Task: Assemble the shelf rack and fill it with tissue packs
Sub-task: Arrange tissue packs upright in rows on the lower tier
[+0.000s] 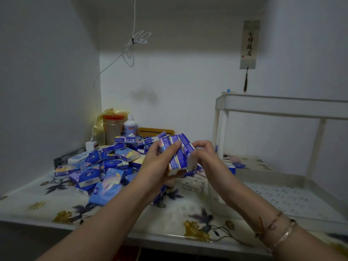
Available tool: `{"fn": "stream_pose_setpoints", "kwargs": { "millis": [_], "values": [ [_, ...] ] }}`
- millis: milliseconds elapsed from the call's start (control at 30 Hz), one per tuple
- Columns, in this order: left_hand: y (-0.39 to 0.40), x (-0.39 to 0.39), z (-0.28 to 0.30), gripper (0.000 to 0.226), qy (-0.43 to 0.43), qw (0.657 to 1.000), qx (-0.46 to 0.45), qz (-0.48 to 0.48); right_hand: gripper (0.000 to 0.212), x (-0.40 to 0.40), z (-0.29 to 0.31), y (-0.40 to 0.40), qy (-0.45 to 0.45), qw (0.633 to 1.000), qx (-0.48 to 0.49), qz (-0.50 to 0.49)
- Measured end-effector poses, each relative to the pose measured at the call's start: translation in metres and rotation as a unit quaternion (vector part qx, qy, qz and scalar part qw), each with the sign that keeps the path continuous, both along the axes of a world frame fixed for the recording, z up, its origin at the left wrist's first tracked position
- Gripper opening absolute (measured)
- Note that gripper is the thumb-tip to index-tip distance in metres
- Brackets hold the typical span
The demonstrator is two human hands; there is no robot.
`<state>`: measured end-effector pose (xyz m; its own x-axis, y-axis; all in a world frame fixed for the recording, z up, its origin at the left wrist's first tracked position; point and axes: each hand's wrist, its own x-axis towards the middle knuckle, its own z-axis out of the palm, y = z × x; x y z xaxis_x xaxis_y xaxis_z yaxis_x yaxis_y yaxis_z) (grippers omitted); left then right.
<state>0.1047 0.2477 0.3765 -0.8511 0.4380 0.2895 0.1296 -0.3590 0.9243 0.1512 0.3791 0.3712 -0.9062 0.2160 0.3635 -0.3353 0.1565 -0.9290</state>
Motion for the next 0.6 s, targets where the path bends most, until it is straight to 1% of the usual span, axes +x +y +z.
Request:
{"fn": "stream_pose_setpoints", "kwargs": {
  "millis": [100, 133, 267, 367, 467, 533, 600],
  "values": [
    [0.01, 0.013, 0.003, 0.035, 0.055, 0.997, -0.015, 0.045, 0.008, 0.02, 0.004, 0.009, 0.019, 0.999, 0.021, -0.025],
    [0.014, 0.018, 0.005, 0.037, 0.071, 0.996, -0.022, 0.053, 0.008, 0.026, 0.005, 0.013, 0.034, 0.999, 0.011, -0.014],
    [0.03, 0.038, 0.013, 0.045, 0.134, 0.989, -0.025, 0.059, 0.03, 0.046, 0.004, 0.029, 0.08, 0.992, -0.088, 0.04],
    [0.047, 0.052, 0.017, 0.057, 0.187, 0.978, -0.053, 0.073, 0.042, 0.062, 0.006, 0.042, 0.096, 0.987, -0.113, 0.056],
    [0.064, 0.065, 0.019, 0.055, 0.194, 0.978, -0.049, 0.052, 0.062, 0.077, 0.007, 0.056, 0.102, 0.99, -0.072, 0.06],
    [0.072, 0.073, 0.019, 0.05, 0.175, 0.983, -0.038, 0.038, 0.07, 0.084, 0.005, 0.063, 0.088, 0.995, -0.023, 0.042],
    [0.079, 0.08, 0.016, 0.051, 0.168, 0.985, -0.035, 0.034, 0.079, 0.089, 0.001, 0.066, 0.07, 0.997, 0.018, 0.012]
  ]
}}
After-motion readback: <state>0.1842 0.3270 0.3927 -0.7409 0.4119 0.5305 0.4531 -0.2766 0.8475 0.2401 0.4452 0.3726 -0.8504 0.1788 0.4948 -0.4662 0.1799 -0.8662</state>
